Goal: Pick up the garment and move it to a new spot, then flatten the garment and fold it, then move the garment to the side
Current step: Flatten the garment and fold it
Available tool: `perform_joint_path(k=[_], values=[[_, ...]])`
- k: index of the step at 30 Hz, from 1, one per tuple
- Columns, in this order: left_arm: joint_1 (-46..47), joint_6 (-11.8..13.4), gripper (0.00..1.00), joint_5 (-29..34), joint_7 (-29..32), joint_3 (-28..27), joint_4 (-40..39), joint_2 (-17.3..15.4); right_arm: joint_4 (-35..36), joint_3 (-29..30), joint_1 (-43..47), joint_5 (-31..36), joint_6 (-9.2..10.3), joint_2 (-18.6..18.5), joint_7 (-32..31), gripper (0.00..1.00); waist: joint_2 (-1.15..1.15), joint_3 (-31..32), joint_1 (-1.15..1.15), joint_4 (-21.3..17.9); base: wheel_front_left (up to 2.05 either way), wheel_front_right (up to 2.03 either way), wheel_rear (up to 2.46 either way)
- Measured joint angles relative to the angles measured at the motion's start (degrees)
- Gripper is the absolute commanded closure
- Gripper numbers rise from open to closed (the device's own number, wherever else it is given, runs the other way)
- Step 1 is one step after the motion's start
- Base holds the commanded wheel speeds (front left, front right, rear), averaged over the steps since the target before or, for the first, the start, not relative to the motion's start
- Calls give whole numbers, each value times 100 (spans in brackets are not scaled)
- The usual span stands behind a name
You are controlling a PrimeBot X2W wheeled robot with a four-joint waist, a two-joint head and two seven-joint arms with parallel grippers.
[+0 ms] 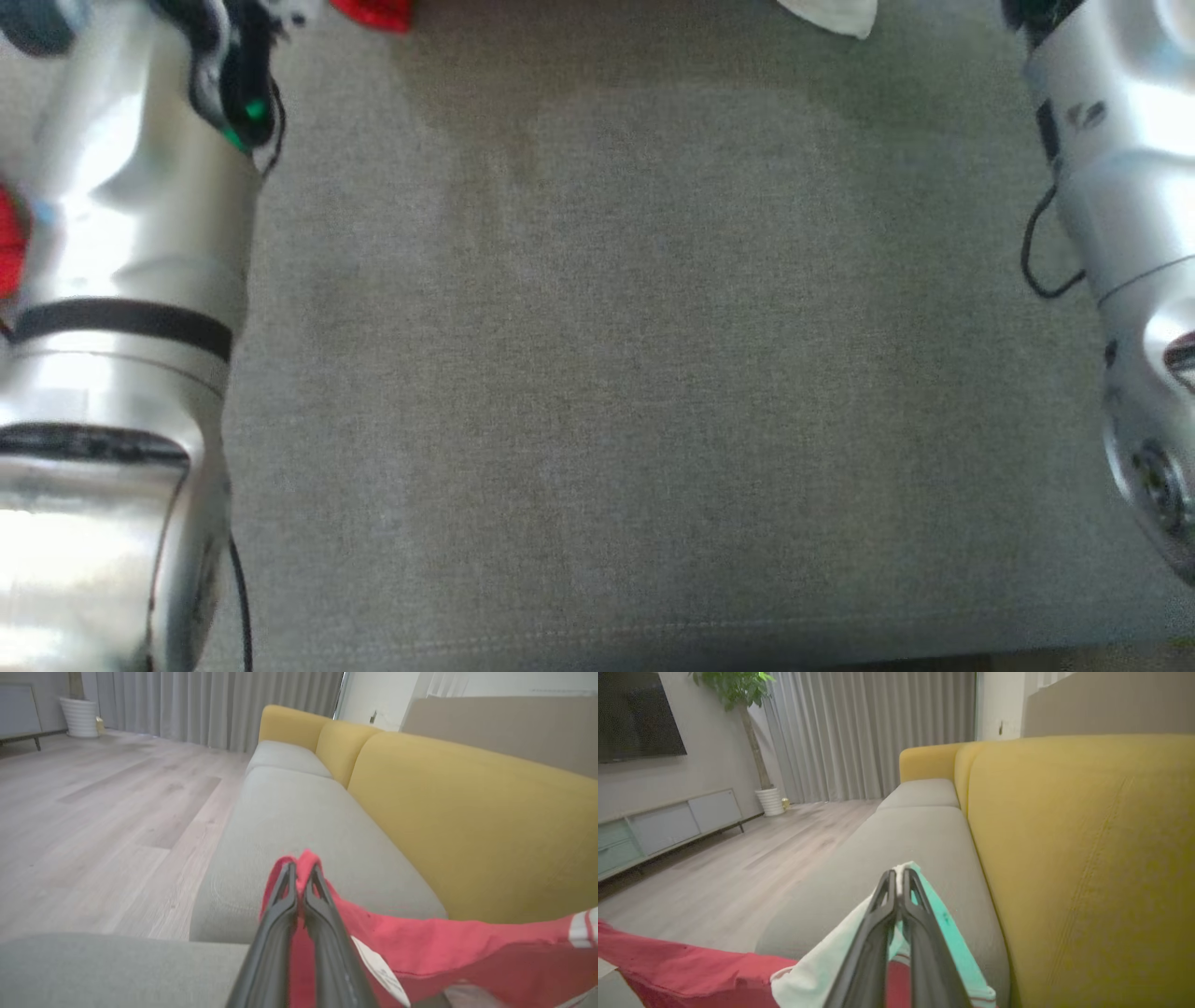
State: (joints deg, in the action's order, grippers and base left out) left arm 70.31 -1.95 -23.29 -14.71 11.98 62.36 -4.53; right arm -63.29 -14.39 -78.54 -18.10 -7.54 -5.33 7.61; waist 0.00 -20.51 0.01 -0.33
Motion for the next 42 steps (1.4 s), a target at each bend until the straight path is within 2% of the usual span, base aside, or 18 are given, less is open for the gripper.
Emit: perform_joint_path(k=[5,11,15,18,21,26,30,35,42], values=[[-434,-67,100,4,0,-75,90,77,-297,-194,503,-365,0,48,323,100,0,-166,0,10,0,0,0],[-932,-171,100,63,0,-197,-145,87,-8,-371,1165,-824,0,79,564,100,0,-208,1,28,0,0,0],[-1663,-246,100,207,0,-267,-665,100,651,-528,2182,-1118,0,44,661,100,0,-54,0,52,0,0,0],[-2449,-314,100,197,0,-425,-1060,99,1371,-438,3257,-1284,0,-143,669,100,0,123,0,59,0,0,0],[-3287,-316,100,220,1,-537,-1541,102,2242,-174,4448,-1341,0,-275,670,100,0,324,0,67,0,0,0],[-4362,-316,100,358,1,-608,-2306,102,3521,403,6152,-1283,0,-267,647,100,0,671,-1,66,0,0,0],[-5076,-294,100,364,1,-710,-2924,79,4680,850,7360,-1044,0,-101,118,100,0,917,-1,54,0,0,0],[-6054,-102,100,357,182,-720,-3715,66,6035,1357,8645,-749,0,185,-803,100,1,1198,-1,41,0,0,0],[-7316,227,100,300,753,-730,-4945,15,7048,1562,9842,-632,0,290,-1758,100,1,1569,-1,6,0,0,0]])
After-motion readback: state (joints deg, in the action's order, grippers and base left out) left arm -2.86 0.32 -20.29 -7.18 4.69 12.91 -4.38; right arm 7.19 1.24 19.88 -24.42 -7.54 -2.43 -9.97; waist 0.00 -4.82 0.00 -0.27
